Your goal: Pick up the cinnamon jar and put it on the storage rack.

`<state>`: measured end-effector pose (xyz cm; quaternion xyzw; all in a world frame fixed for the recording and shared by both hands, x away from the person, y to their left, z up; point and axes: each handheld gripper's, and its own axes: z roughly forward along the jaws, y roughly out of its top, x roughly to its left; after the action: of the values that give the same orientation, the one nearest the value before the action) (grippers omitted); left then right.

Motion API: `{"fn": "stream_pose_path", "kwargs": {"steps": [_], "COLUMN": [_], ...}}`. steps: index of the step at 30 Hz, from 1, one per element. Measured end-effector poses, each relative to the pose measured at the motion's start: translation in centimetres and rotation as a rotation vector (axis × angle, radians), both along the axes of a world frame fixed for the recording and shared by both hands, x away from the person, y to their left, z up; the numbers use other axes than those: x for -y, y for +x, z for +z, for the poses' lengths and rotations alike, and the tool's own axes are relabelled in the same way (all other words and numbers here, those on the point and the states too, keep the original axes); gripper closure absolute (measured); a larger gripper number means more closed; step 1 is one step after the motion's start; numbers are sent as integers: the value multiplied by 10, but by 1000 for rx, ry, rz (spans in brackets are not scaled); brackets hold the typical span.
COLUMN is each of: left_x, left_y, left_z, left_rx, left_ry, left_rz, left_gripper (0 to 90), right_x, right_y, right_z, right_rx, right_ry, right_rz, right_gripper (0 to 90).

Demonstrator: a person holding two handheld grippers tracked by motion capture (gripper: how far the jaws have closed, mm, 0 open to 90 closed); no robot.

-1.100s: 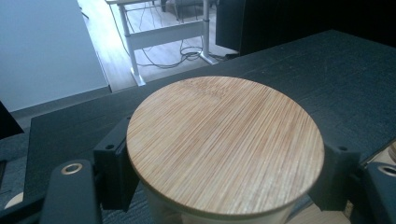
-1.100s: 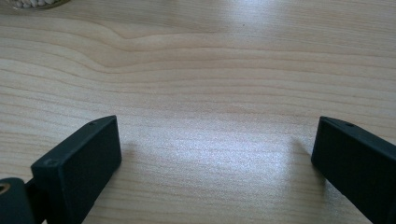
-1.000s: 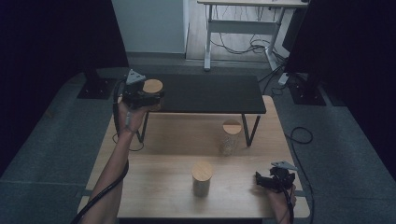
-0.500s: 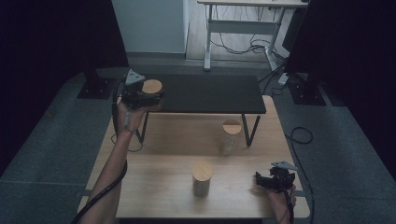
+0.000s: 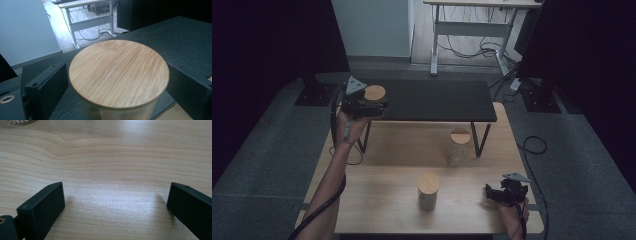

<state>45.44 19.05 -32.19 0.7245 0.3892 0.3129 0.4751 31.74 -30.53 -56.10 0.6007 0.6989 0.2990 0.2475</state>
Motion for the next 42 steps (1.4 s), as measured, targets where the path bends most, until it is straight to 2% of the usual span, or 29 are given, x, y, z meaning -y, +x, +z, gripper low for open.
{"fn": "stream_pose_path", "kwargs": {"steps": [29, 42], "left_x": [-12, -16], "left_y": [-23, -33], "left_z": [6, 5], "left_rx": [23, 20], "left_ry": [-17, -6], "left_rz": [-23, -38], "left_gripper": [76, 78], "right_x": [0, 0], "right_y": [0, 0], "right_z": [0, 0], "right_rx": [0, -1], "right_ry": [0, 1], "right_rz": [0, -1], "right_gripper": [9, 7]}}
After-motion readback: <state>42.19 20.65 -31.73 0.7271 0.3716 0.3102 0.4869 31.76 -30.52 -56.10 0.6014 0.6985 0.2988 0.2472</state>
